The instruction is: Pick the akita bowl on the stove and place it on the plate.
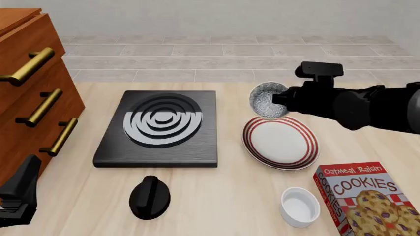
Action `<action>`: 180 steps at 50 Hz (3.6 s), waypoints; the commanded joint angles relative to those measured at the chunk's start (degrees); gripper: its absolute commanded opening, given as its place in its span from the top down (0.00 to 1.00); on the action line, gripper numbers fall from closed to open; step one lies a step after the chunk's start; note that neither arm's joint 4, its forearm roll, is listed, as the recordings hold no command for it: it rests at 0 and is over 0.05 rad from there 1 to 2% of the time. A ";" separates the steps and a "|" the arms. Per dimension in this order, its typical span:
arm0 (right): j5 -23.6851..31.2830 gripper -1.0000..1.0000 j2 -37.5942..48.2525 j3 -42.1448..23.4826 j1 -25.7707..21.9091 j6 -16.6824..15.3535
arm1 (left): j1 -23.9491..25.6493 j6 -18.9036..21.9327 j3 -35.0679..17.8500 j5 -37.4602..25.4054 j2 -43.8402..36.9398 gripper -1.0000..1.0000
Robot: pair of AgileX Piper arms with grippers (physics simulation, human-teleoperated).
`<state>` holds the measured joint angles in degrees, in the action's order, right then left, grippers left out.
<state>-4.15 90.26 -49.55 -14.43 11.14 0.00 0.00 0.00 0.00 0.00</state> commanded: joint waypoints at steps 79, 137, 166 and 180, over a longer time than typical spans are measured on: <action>-6.34 1.00 3.19 8.49 4.48 3.58 | 0.00 0.00 0.00 0.00 0.00 0.00; -10.60 1.00 8.81 11.08 4.82 4.40 | 0.00 0.00 0.00 0.00 0.00 0.00; -10.29 1.00 8.65 11.13 5.81 3.50 | 0.00 0.00 0.00 0.00 0.00 0.00; -8.14 0.00 3.43 10.96 5.97 -0.04 | 0.00 0.00 0.00 0.00 0.00 0.00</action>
<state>-13.39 96.69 -38.57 -8.45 12.80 0.00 0.00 0.00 0.00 0.00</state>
